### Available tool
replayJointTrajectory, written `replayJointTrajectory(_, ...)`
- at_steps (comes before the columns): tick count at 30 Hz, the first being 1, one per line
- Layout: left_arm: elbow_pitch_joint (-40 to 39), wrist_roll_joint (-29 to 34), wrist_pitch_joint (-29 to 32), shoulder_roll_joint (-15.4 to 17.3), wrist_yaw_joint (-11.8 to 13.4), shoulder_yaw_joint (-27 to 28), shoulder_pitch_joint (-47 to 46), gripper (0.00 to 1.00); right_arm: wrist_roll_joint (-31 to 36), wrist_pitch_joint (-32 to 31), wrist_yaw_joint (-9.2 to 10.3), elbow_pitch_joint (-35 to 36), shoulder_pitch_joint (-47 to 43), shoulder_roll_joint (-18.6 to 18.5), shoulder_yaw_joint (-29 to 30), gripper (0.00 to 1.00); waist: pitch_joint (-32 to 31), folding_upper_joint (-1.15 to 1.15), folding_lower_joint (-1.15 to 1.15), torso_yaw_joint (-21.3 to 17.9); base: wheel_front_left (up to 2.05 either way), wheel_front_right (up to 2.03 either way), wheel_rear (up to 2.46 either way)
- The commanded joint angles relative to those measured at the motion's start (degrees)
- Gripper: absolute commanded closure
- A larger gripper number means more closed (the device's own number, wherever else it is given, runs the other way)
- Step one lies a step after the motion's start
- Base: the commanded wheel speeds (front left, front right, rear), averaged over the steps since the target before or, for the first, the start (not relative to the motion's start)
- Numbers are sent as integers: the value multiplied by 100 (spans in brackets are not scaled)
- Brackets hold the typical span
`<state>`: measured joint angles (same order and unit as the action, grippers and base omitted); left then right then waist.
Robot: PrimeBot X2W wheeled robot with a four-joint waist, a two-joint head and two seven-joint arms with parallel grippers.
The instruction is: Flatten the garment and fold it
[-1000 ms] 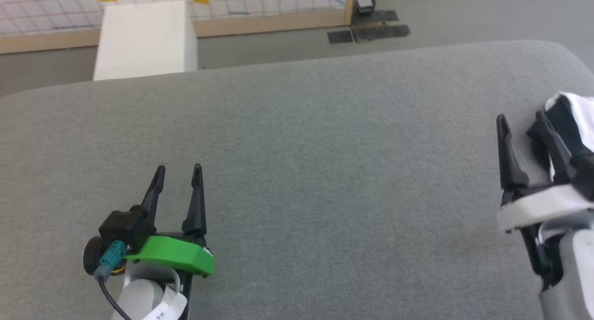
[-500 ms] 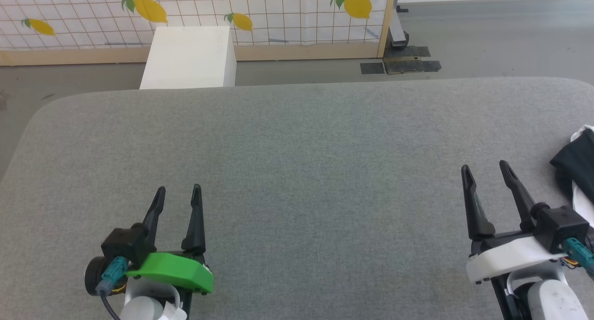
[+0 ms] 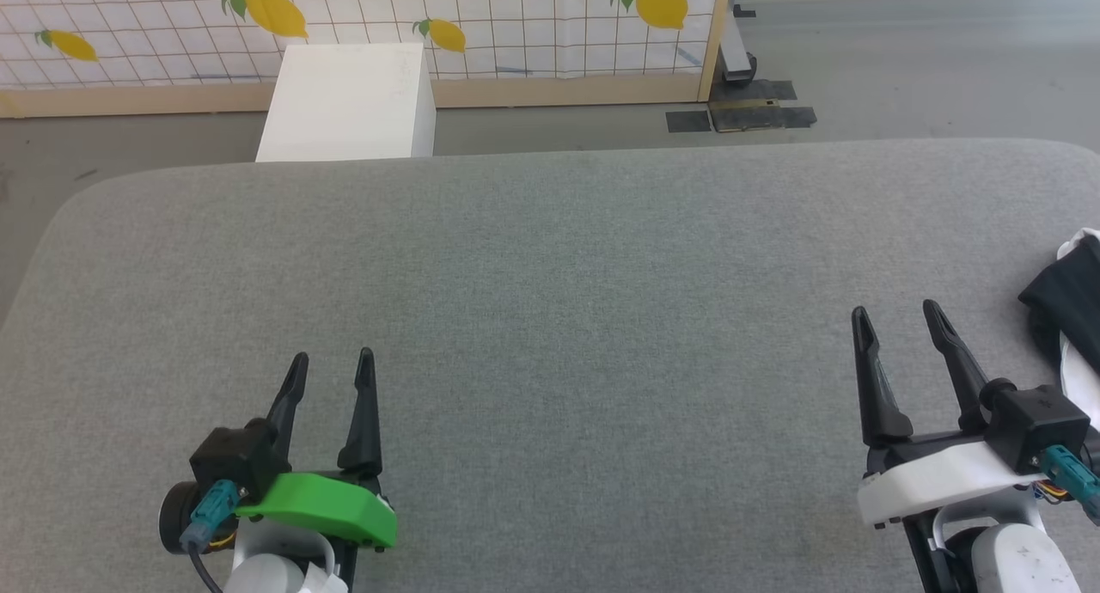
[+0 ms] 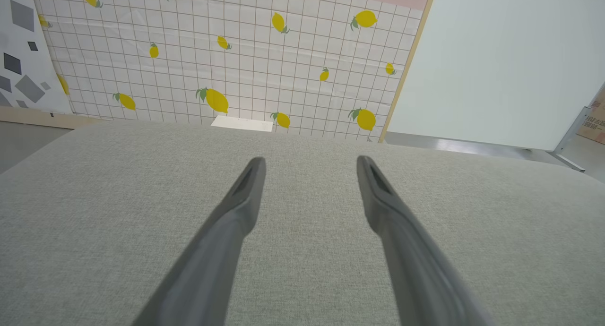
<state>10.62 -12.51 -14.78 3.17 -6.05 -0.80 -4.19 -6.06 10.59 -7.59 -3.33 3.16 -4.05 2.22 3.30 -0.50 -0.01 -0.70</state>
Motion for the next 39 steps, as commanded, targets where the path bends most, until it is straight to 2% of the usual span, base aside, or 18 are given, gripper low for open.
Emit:
replayJointTrajectory(1,10,-4,-21,-28,4,-8,18,0,37,-16,10,39,-108,35,6,0,-4,49,1,0,0,0,0)
replayJointTrajectory(3,18,-10,-21,-28,10,-21,18,0,35,-20,10,39,-111,46,12,0,-3,49,1,3,0,0,0)
replayJointTrajectory(4,21,-12,-21,-28,10,-26,16,100,34,-20,10,39,-113,50,16,100,-1,49,1,5,0,0,0)
replayJointTrajectory(5,4,0,4,0,5,-16,0,100,-1,-6,0,0,-6,28,6,100,-2,0,1,3,0,0,0)
replayJointTrajectory(39,-199,236,285,-5,118,6,78,100,114,-205,2,63,-62,43,-40,100,-65,9,1,16,0,0,0)
